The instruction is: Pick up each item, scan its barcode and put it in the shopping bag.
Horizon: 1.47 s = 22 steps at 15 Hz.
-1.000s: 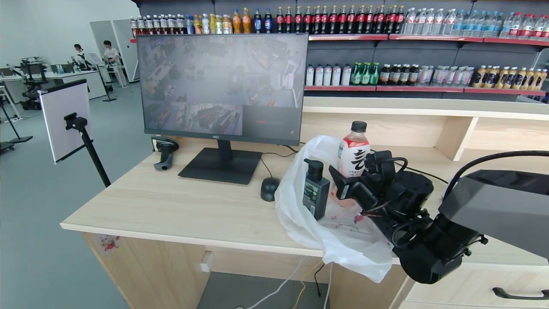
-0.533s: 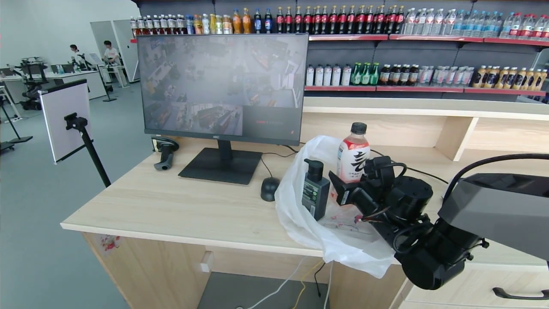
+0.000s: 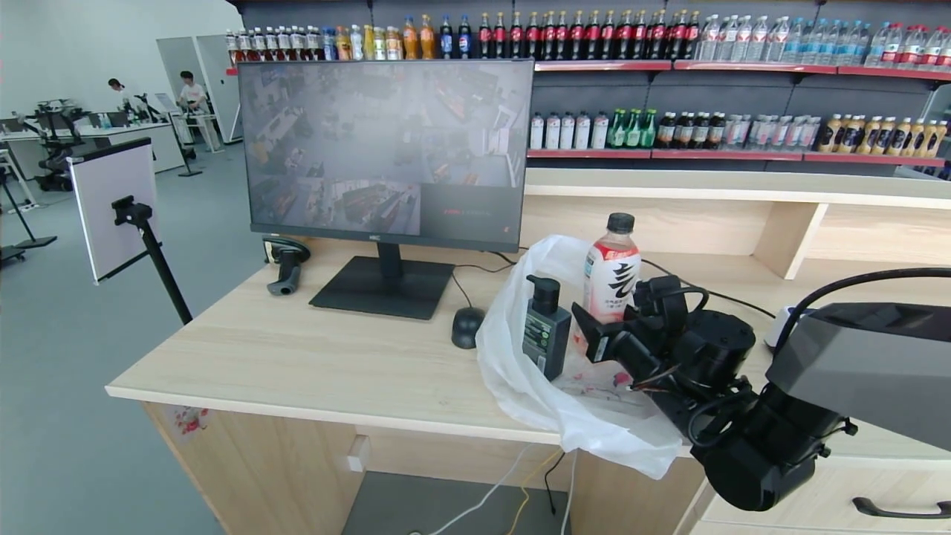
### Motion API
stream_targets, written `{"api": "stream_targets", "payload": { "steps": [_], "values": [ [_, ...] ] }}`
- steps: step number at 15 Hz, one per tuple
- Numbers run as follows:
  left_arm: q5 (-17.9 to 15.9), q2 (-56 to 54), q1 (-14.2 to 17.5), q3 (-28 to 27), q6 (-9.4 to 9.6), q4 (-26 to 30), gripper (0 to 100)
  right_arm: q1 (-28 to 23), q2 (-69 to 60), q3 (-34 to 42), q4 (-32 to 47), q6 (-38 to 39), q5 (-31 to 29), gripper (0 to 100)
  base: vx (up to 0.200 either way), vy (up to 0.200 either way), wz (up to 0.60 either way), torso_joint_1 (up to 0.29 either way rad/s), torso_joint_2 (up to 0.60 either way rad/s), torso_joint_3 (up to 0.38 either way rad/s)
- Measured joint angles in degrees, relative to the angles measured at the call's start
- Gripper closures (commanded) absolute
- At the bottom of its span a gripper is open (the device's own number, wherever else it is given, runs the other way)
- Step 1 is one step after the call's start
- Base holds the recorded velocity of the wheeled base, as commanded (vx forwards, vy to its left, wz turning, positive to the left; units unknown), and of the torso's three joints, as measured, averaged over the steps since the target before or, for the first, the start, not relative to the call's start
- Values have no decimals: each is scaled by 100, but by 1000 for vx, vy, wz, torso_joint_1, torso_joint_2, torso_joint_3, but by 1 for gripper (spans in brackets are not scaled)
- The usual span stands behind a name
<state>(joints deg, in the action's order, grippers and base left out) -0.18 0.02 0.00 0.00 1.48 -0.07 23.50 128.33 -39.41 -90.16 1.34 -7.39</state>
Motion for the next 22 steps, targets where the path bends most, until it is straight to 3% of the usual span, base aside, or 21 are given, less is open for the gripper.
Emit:
{"api": "stream_targets", "payload": {
  "steps": [4,5,14,22],
  "values": [
    [0,0,0,0,-2,0,0,-38,37,129,-7,16,11,100,0,0,0,0,0,0],
    [0,0,0,0,0,0,0,-55,44,121,6,18,15,0,0,0,0,0,0,0],
    [0,0,0,0,-24,0,0,-188,-40,122,44,87,-2,0,0,0,0,0,0,0],
    [0,0,0,0,-24,0,0,-341,-1364,901,30,87,4,0,0,0,0,0,0,0]
  ]
}}
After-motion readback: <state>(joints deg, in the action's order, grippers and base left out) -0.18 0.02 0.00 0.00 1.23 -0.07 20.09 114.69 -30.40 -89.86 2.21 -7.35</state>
